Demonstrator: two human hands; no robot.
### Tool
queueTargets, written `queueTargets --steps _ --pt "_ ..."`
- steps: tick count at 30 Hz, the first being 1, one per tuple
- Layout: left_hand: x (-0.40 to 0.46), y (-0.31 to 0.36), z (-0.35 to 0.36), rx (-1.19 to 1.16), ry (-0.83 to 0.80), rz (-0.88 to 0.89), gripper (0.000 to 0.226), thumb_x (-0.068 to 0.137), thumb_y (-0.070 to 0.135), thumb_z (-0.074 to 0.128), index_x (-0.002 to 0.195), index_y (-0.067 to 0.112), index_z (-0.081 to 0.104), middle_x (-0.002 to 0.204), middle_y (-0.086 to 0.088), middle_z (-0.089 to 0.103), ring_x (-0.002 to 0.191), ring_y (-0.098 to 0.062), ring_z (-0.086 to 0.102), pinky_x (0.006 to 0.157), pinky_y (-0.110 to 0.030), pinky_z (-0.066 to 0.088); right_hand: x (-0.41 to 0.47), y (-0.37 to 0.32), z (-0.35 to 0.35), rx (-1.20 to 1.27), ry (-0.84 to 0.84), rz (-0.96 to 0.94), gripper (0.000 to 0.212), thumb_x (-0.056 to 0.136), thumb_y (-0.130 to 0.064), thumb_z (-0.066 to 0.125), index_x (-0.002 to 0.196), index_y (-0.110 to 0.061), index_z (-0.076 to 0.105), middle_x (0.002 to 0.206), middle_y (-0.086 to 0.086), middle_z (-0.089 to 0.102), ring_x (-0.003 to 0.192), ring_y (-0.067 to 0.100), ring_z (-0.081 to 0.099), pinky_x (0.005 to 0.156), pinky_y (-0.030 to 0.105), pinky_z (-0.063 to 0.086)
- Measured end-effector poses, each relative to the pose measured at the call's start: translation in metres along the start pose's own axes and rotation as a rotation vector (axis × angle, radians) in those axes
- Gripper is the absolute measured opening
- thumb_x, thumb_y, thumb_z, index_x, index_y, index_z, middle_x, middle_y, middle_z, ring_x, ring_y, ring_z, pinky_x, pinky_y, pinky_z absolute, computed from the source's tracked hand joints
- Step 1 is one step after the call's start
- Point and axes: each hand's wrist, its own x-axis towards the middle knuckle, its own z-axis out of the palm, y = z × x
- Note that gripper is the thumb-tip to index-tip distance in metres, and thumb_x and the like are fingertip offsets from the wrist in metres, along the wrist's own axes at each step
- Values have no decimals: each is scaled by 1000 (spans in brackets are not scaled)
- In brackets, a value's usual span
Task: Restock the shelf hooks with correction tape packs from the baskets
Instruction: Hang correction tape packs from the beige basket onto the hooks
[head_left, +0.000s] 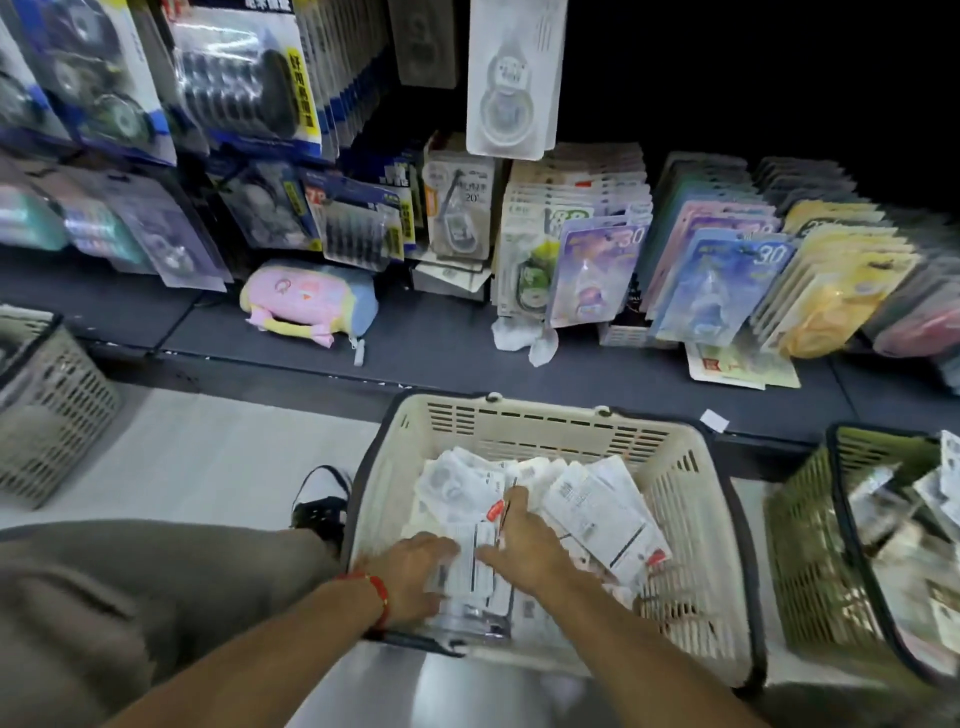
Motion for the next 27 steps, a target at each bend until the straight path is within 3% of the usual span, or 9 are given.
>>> queueTargets --steps 3,6,9,11,13,17,21,24,27 --pt "3 4 13 -133 94 -23 73 91 22 74 156 27 41 156 -1 41 139 -20 48 116 -29 38 -3 5 21 133 87 -43 59 95 -18 74 136 -16 31 87 3 56 78 23 59 72 32 45" --pt "1 4 9 -159 145 4 80 85 26 82 155 31 42 153 2 43 138 -19 46 116 -29 39 -3 8 13 274 46 -48 48 94 -14 73 131 -22 44 94 3 62 80 20 62 71 31 50" --pt "-4 9 4 -185 236 65 92 78 34 87 155 38 37 155 7 40 138 -17 43 116 -34 40 1 7 -11 630 -8 18 40 90 -6 72 124 -24 59 111 8 66 91 26 68 74 35 57" --pt "-4 14 2 -164 308 121 99 74 41 90 155 40 34 156 8 37 138 -16 42 115 -39 42 2 8 -27 895 -73 64 36 88 -2 70 119 -19 65 91 11 68 67 22 64 55 29 51" --pt "-4 18 2 -160 376 179 94 78 38 88 155 41 34 154 7 39 134 -16 45 113 -39 45 3 13 -42 1041 -119 81 29 86 -1 69 114 -11 69 72 7 64 53 16 55 49 25 45" --pt "-4 24 -2 -187 496 231 65 92 19 70 148 41 45 137 7 59 110 -15 58 91 -31 50 3 26 -50 1209 -204 99 10 90 -12 74 99 -8 72 73 6 65 56 13 53 58 26 48" --pt "-7 19 -13 -321 485 167 45 102 26 61 140 48 48 99 5 73 73 -10 63 67 -31 52 3 29 -46 1378 -199 105 35 97 -40 71 107 -6 69 82 13 70 64 20 66 57 30 56" --pt "-13 15 -24 -631 525 92 41 102 23 60 133 48 52 94 1 70 72 -21 68 62 -39 60 13 28 -45 1178 67 174 46 103 -52 56 115 -9 69 82 10 75 63 23 71 59 32 58" --pt "-17 11 -37 -911 598 12 48 99 14 62 133 46 50 114 4 65 99 -23 70 74 -42 67 24 27 -36 585 363 139 23 102 -36 61 113 -19 71 95 4 77 83 23 75 87 41 62"
